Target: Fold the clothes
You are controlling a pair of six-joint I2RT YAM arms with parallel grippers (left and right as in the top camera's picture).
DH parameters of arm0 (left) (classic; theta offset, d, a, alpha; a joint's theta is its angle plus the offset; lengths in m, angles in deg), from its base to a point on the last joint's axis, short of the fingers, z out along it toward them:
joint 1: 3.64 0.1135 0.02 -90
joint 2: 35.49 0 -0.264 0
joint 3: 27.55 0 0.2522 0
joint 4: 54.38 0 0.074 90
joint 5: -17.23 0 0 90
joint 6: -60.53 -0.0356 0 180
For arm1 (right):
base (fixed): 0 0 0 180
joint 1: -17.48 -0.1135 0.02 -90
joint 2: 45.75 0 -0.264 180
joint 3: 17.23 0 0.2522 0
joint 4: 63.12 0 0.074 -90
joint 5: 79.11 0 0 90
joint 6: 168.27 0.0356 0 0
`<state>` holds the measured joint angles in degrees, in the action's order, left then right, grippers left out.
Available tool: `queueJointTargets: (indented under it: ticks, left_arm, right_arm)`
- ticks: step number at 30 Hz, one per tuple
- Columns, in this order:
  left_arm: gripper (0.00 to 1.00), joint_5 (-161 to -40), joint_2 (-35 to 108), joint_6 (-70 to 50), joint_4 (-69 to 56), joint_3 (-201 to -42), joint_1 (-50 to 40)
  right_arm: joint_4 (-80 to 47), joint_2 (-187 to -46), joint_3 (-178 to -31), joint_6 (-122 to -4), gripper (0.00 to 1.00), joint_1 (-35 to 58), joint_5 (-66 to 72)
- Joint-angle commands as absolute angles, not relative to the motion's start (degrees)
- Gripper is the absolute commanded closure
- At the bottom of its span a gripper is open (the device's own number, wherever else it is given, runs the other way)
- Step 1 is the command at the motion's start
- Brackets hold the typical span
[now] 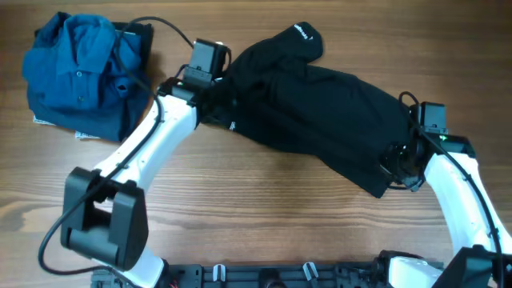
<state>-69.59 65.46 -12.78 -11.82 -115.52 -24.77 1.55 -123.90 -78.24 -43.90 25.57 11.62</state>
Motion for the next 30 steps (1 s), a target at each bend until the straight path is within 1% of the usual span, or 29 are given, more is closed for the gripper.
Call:
queueJointTargets:
  ticks: [1, 4, 5, 6, 7, 8, 10, 11, 12, 14, 16, 20, 22, 26, 30]
  left_arm:
    - [0.96, -68.9, 67.4, -12.3, -14.0, -116.3, -26.4]
    - [0.96, -68.8, 68.1, -12.3, -16.1, -116.3, -27.4]
    - [0.95, -68.8, 68.3, -12.3, -16.7, -116.3, -27.6]
    - [0.85, -68.8, 68.4, -12.3, -17.4, -116.3, -27.9]
    - [0.71, -68.8, 68.5, -12.3, -18.0, -116.3, -28.1]
    - [0.6, -68.8, 68.5, -12.5, -18.6, -116.3, -28.2]
    - [0.39, -68.6, 68.5, -12.8, -20.2, -116.3, -28.2]
    - [0.31, -68.6, 68.5, -13.1, -21.0, -116.3, -28.1]
    - [0.26, -68.6, 68.3, -14.1, -21.8, -116.4, -28.0]
    - [0.15, -68.6, 68.2, -15.2, -22.3, -117.1, -27.9]
    - [0.11, -68.6, 68.1, -17.9, -22.2, -119.8, -27.9]
    - [0.11, -68.6, 68.5, -22.4, -24.6, -123.7, -27.6]
    - [0.11, -68.7, 69.5, -26.4, -28.9, -125.4, -27.2]
    - [0.07, -69.4, 72.8, -32.8, -32.6, -127.1, -26.5]
    - [0.05, -71.8, 79.1, -39.1, -33.6, -130.0, -25.9]
  right_arm:
    - [0.1, -125.8, -78.1, -45.3, 0.96, 26.0, 14.0]
    - [-1.4, -127.8, -78.1, -45.3, 0.95, 26.0, 14.0]
    - [-1.9, -128.3, -78.1, -45.3, 0.91, 26.0, 14.0]
    - [-2.5, -129.2, -78.1, -45.3, 0.81, 26.0, 14.2]
    - [-3.0, -129.8, -78.1, -45.3, 0.67, 26.0, 14.4]
    - [-3.5, -130.2, -78.1, -45.3, 0.57, 26.1, 14.4]
    - [-4.5, -130.3, -78.2, -45.3, 0.42, 26.1, 14.3]
    - [-4.6, -130.2, -78.6, -45.3, 0.36, 26.3, 14.3]
    - [-4.4, -130.1, -79.3, -45.4, 0.33, 26.5, 14.3]
    - [-3.3, -130.1, -81.3, -45.5, 0.3, 26.8, 14.4]
    - [-1.5, -129.8, -86.6, -48.9, 0.28, 26.8, 14.1]
    - [-0.7, -129.9, -93.7, -55.7, 0.25, 26.8, 9.6]
    - [-0.7, -129.9, -96.9, -58.1, 0.24, 26.8, 6.4]
    - [-0.3, -129.9, -97.4, -60.5, 0.21, 26.8, 3.2]
    - [2.0, -129.9, -97.4, -60.5, 0.19, 26.8, 2.9]
